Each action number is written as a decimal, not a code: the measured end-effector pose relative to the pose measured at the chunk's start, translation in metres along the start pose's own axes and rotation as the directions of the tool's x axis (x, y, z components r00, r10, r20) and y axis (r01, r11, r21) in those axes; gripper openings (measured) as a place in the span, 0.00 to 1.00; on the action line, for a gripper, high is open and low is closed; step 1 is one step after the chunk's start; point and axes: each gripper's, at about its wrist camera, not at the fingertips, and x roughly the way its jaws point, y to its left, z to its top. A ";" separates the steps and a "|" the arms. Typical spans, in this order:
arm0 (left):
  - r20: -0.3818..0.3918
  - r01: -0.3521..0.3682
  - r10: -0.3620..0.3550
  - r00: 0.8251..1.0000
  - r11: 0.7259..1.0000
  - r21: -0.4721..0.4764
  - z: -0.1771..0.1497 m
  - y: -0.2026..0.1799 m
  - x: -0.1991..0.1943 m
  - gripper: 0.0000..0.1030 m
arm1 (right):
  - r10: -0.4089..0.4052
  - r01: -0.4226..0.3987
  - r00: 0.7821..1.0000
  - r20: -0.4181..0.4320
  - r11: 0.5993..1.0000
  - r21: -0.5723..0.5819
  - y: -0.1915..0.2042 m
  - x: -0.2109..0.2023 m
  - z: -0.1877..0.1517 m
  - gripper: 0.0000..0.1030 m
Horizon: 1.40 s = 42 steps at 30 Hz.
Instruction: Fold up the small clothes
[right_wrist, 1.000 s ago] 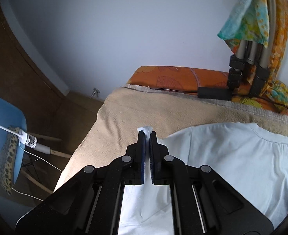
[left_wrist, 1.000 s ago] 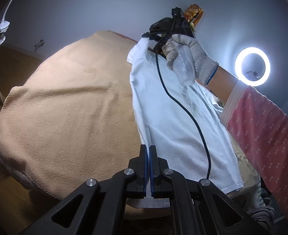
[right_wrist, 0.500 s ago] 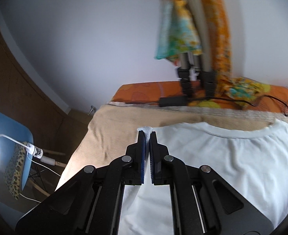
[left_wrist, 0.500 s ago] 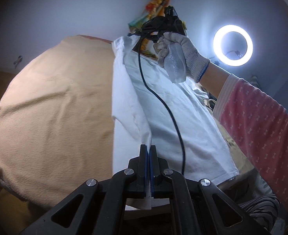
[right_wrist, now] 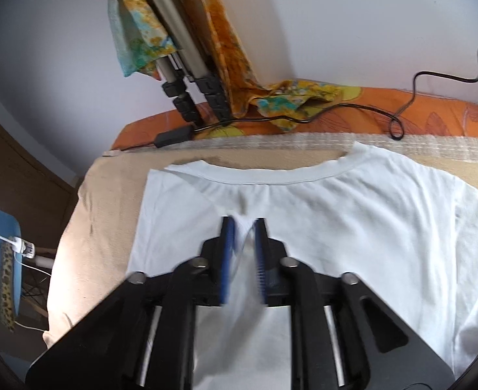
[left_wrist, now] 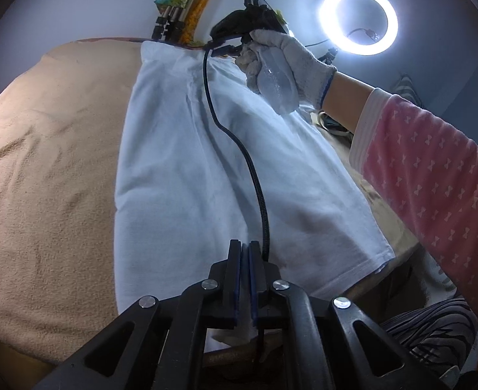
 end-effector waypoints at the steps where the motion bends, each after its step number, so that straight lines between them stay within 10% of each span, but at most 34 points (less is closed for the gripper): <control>1: -0.002 0.002 -0.002 1.000 1.000 0.010 -0.002 0.001 -0.004 0.18 | -0.017 0.017 1.000 0.009 1.000 0.004 -0.003 -0.003 -0.002 0.46; 9: 0.002 0.070 -0.070 0.998 0.994 0.088 -0.018 -0.018 -0.025 0.35 | -0.027 0.025 0.996 0.085 0.999 0.026 -0.018 -0.063 -0.010 0.56; 24: 0.052 -0.111 0.106 0.993 0.989 0.100 -0.040 -0.011 -0.061 0.33 | -0.042 0.048 0.971 0.235 0.999 -0.022 -0.063 -0.236 -0.081 0.59; 42: 0.074 -0.039 0.017 0.997 0.954 0.299 -0.017 -0.137 0.022 0.28 | -0.108 0.092 0.955 0.277 0.993 0.071 -0.175 -0.338 -0.158 0.59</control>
